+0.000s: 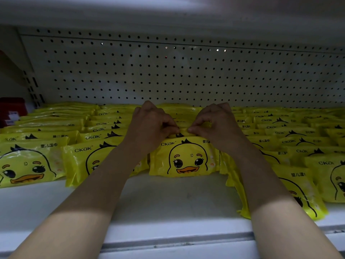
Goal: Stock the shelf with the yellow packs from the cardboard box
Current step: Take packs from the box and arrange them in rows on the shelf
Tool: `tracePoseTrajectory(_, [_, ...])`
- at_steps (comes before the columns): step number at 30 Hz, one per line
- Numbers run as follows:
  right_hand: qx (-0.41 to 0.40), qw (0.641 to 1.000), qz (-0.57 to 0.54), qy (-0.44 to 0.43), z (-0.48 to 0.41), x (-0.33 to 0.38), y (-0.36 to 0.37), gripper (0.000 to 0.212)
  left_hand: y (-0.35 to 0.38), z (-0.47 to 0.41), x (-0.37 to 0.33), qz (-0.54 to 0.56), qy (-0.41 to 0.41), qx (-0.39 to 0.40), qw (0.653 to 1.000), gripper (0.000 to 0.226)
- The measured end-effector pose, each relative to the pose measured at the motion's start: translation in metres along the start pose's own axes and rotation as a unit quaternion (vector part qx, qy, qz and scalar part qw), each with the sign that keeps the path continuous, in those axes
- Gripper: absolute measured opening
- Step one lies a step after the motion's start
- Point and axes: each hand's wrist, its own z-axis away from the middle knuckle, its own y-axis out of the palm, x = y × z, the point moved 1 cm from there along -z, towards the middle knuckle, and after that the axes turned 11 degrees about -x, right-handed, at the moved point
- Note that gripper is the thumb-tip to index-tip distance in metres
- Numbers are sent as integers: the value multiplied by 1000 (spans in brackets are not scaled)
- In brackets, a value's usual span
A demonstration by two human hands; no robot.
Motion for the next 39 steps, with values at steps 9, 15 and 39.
tracePoseTrajectory(9, [-31, 999, -22, 6, -2, -4, 4, 19, -2, -1, 13, -17, 4, -34, 999, 46])
tracePoseTrajectory(15, [-68, 997, 21, 15, -4, -5, 6, 23, -2, -4, 15, 13, -33, -103, 994, 33])
tracePoseTrajectory(39, [-23, 999, 28, 10, -7, -12, 16, 23, 10, -5, 15, -39, -36, 4, 999, 24])
